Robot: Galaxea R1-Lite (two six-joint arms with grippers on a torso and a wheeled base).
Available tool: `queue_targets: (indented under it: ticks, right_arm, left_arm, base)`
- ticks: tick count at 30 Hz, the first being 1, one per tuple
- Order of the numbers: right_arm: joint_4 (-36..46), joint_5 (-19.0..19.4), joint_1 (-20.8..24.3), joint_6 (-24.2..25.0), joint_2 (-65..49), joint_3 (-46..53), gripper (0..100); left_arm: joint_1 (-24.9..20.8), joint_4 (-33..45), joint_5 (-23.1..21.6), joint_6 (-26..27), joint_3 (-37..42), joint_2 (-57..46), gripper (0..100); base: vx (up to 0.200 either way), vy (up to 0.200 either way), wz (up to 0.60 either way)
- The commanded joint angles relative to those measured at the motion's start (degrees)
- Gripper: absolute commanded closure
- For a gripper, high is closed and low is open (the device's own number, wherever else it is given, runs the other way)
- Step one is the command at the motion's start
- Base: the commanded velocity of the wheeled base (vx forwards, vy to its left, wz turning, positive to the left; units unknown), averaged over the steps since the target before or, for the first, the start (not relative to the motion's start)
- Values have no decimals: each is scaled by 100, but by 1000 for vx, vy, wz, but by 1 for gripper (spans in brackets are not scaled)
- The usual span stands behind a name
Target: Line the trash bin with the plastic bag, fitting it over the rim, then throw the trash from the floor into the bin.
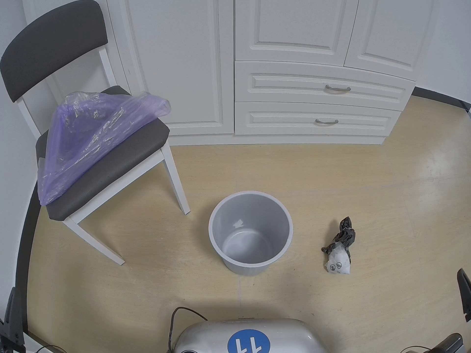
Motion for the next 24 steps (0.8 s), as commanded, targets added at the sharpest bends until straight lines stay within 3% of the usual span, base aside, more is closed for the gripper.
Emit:
queue_targets:
  ticks: [1,7,9,22,24]
  right_arm:
    - [62,78,103,-135,1728,-870,0]
    - [-87,-159,16,-882,2818,-1098,0]
    - [-149,-432,-37,-1207,2985,-1186,0]
    - [-96,-608,-46,-926,4110,-1714,0]
    - [-70,-616,-2,-926,4154,-1793,0]
  left_arm:
    - [-24,169,-125,289,-350,939,0]
    - [-15,125,-107,614,-675,1703,0]
    - [-15,134,-116,640,-702,1835,0]
    - [-6,125,-116,658,-710,2547,0]
    - [73,20,-107,649,-913,3022,0]
  base:
    - [0,0,0]
    - [0,0,0]
    - [0,0,0]
    - [0,0,0]
    - [0,0,0]
